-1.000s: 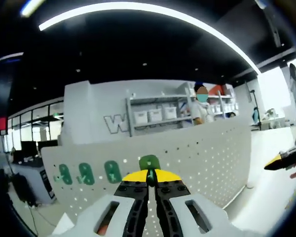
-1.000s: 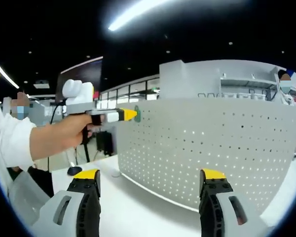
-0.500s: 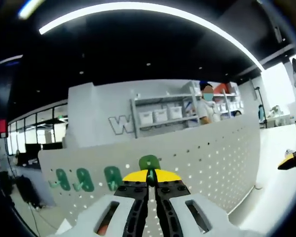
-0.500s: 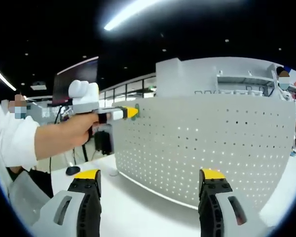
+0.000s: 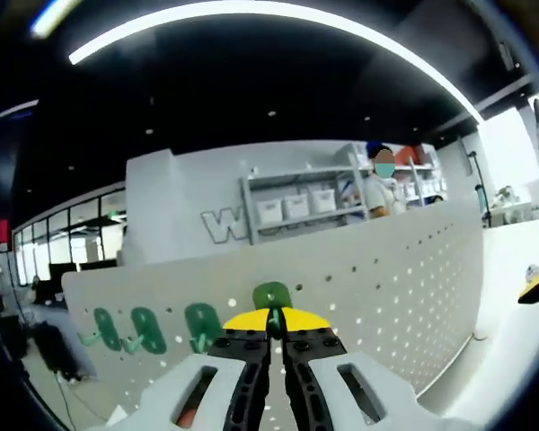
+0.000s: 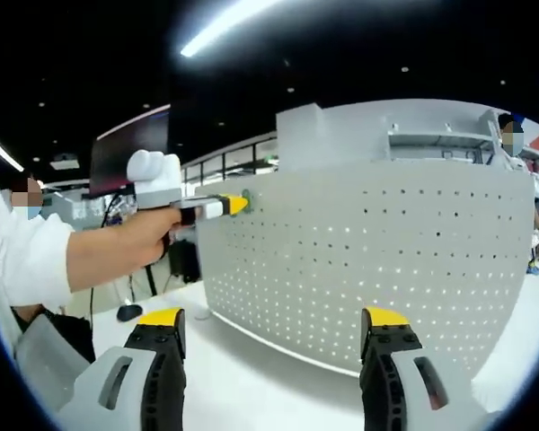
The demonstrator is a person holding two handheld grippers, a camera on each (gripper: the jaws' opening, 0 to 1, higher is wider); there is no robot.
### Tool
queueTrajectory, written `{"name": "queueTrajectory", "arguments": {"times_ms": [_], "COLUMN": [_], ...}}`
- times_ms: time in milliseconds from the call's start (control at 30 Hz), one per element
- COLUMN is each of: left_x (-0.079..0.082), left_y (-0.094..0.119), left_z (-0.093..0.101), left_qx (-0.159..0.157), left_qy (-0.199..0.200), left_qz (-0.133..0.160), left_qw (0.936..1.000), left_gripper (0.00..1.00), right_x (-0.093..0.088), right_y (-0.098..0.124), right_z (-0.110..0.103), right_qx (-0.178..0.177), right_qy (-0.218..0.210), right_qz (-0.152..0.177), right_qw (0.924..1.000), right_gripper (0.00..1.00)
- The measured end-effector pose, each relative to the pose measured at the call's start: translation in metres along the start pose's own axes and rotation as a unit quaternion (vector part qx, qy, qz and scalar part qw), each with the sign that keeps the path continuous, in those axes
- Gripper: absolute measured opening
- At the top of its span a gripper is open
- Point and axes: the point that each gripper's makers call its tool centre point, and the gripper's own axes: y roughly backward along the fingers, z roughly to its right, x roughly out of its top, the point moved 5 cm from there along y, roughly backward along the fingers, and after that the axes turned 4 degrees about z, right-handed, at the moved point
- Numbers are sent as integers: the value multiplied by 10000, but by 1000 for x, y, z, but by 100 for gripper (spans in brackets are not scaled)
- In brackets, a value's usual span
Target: Insert the hook assembly into the mounting plate slot until the hook locks in place.
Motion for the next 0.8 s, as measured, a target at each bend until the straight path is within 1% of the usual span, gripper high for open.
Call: {"name": "queueTrajectory", "arguments": {"times_ms": [100, 400, 600, 800], "left_x": [-1, -3, -5, -5], "left_y": [-1, -4, -6, -5], "left_z": [0, 1, -1, 0], "left_qx": [-15, 33, 80, 138], "left_qy": [33, -165, -145, -111], "left_qz": [-22, -8, -14, 0], "left_qw": [10000, 9999, 9999, 9998], "left_gripper": [3, 3, 3, 3], "right_x": [-2, -11, -9, -12], "right_y": [-1, 0, -1, -2], "right_z": [0, 3, 5, 6], "right_qx": [11, -33, -44, -29], "right_qy": [-47, -102, -134, -166], "right_qz": [-16, -111, -62, -105], "right_qw": [10000, 9999, 9999, 9998], "right_gripper": [80, 79, 79, 79]}}
